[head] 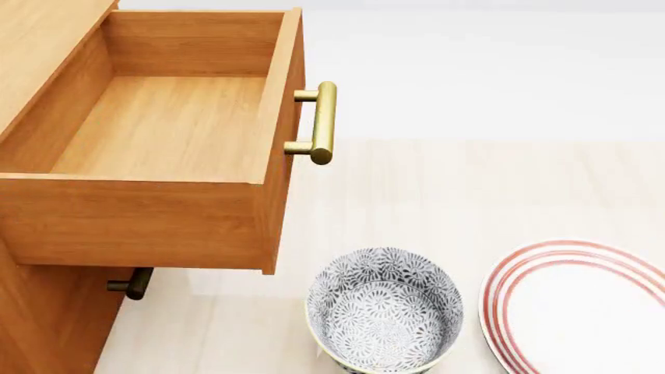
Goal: Open the top drawer of the cabinet.
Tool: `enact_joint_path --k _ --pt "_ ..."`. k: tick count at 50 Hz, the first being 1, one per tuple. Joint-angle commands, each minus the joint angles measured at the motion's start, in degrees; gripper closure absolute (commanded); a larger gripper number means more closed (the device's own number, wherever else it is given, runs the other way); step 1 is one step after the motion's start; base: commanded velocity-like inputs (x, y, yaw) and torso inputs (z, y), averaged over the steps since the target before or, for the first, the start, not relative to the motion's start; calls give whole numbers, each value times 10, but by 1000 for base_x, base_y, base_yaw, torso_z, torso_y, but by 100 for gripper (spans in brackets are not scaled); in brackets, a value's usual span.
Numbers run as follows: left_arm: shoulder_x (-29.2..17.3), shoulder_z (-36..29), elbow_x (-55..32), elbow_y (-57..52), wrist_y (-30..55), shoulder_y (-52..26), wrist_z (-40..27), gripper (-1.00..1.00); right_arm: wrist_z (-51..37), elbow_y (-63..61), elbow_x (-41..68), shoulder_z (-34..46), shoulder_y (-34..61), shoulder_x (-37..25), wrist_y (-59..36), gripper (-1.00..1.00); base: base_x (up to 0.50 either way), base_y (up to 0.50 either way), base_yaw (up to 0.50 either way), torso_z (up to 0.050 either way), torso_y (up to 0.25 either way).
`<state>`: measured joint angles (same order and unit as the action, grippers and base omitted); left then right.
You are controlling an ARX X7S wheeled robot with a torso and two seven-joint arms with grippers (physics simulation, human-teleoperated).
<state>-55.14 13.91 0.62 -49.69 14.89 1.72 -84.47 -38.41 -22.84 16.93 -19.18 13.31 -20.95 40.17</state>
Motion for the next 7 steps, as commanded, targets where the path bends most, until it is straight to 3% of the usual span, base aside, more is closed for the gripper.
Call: enact_joint_path --k 1,7 --pt "18 47 16 -1 -15 16 29 -100 11 -16 -41 -31 4 8 20 -100 0 0 0 0 0" --pt "22 47 17 0 -15 13 35 -100 11 -17 -40 -31 2 8 20 -100 0 0 0 0 0"
